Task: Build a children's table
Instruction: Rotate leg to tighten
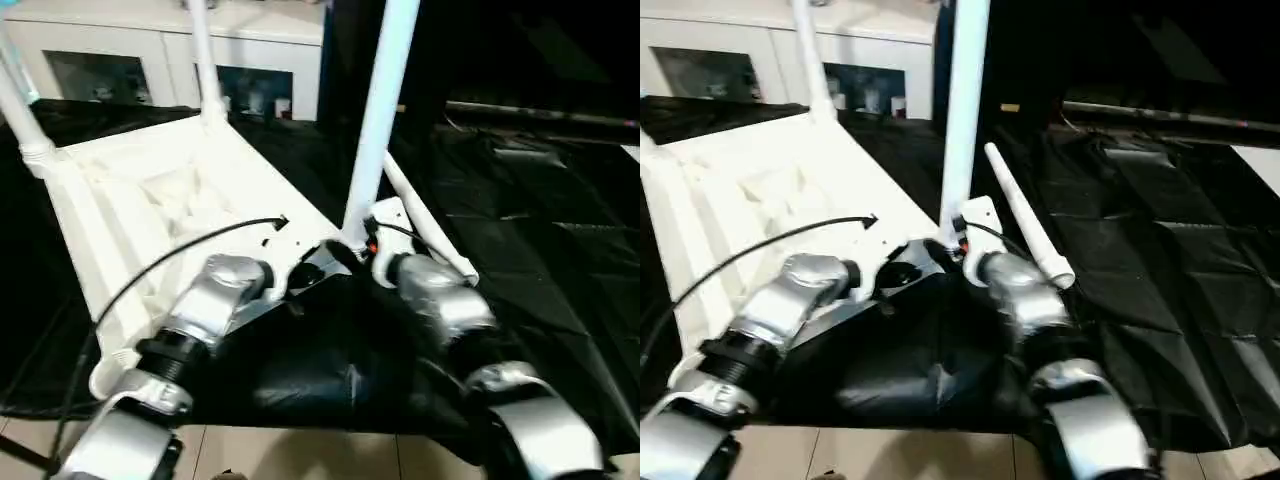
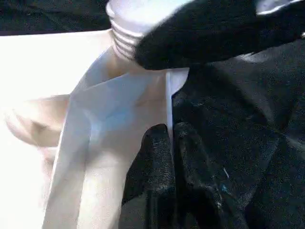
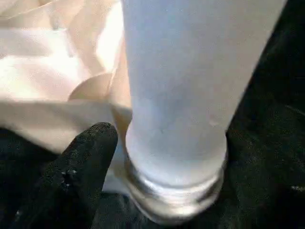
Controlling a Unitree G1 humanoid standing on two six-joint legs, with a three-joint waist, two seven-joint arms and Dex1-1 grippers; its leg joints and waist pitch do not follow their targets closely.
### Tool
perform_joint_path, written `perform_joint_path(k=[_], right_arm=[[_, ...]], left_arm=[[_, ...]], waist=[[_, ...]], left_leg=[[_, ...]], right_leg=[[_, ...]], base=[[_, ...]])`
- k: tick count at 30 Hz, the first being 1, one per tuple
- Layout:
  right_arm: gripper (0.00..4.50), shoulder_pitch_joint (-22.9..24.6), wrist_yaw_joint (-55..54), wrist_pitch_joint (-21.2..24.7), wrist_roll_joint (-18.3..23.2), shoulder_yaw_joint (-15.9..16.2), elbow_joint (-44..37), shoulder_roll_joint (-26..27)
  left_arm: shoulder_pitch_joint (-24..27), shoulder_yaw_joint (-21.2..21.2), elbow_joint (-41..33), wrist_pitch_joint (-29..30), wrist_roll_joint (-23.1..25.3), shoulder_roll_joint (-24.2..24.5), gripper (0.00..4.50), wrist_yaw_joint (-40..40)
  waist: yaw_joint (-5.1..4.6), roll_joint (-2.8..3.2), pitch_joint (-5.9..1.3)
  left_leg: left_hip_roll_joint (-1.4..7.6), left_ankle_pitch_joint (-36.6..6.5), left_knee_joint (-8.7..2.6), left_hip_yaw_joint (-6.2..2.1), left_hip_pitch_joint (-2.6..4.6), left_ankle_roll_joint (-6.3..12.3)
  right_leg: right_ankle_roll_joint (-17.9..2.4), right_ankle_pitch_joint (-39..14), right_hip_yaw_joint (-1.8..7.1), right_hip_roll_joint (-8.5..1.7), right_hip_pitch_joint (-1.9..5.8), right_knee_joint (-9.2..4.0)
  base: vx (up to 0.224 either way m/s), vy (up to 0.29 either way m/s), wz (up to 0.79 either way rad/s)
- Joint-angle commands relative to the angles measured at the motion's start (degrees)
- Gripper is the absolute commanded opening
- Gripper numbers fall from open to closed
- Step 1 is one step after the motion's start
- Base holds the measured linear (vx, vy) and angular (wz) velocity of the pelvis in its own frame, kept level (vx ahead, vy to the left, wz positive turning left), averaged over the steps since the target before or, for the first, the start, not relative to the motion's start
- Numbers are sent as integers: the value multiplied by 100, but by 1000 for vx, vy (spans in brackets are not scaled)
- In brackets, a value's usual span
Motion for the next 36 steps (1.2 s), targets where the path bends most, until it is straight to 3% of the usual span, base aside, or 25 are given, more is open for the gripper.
perform_joint_path(k=[1, 2, 7, 11, 18, 19, 25, 30, 34, 36], right_arm=[[369, 211, 1015, -25, -12, 531, -357, -22], [369, 287, 1260, -49, 15, 575, -508, -170], [369, 499, 2100, -50, 118, 716, -1003, -654], [369, 563, 2440, -44, 168, 810, -1210, -832], [369, 619, 2630, -3, 109, 919, -1322, -848], [343, 619, 2640, 4, 109, 927, -1317, -839], [292, 620, 2657, 52, 163, 957, -1321, -799], [273, 648, 2639, 84, 227, 928, -1320, -743], [272, 645, 1965, 108, 275, 659, -1013, -459], [272, 554, 1275, 195, 160, 524, -663, -260]], left_arm=[[80, -82, -105, -196, -28, 166, 0, -319], [148, -109, -188, -266, -70, 313, 0, -542], [565, -167, -815, -701, -512, 936, 0, -1817], [757, -210, -1184, -514, -732, 1260, 0, -2370], [793, -201, -1208, -593, -756, 1347, 0, -2432], [795, -202, -1214, -590, -752, 1345, 0, -2432], [800, -176, -1224, -567, -728, 1346, 0, -2437], [810, -164, -1203, -579, -732, 1362, 0, -2413], [751, -110, -1048, -492, -553, 1169, 0, -1888], [666, -79, -854, -422, -359, 979, 0, -1369]], waist=[[26, 56, -356], [24, 54, -364], [18, 67, -355], [41, 101, -357], [131, 78, -350], [132, 79, -355], [134, 78, -361], [138, 78, -364], [136, 70, -357], [113, 73, -327]], left_leg=[[58, -959, -369, 34, -70, 151], [50, -885, -364, 30, -87, 196], [67, -871, -359, 37, -69, 282], [96, -856, -354, 63, -13, 266], [81, -912, -364, 56, -37, 154], [80, -888, -360, 58, -41, 153], [77, -785, -352, 60, -40, 161], [77, -767, -351, 57, -43, 152], [79, -823, -357, 55, -43, 114], [75, -1027, -380, 53, -33, -3]], right_leg=[[-861, -956, 331, -393, 341, -463], [-906, -823, 323, -386, 369, -446], [-1094, -601, 329, -387, 361, -406], [-1286, -432, 329, -371, 304, -385], [-1136, -650, 334, -392, 342, -393], [-1131, -632, 336, -394, 346, -390], [-1151, -471, 332, -383, 342, -372], [-1140, -475, 330, -384, 346, -367], [-1129, -559, 333, -392, 343, -378], [-1033, -1049, 337, -409, 324, -432]], base=[[0, 0, 0], [0, 0, 0], [0, 0, 0], [0, 0, 0], [0, 0, 0], [0, 0, 0], [0, 0, 0], [0, 0, 0], [0, 0, 0], [0, 0, 0]])
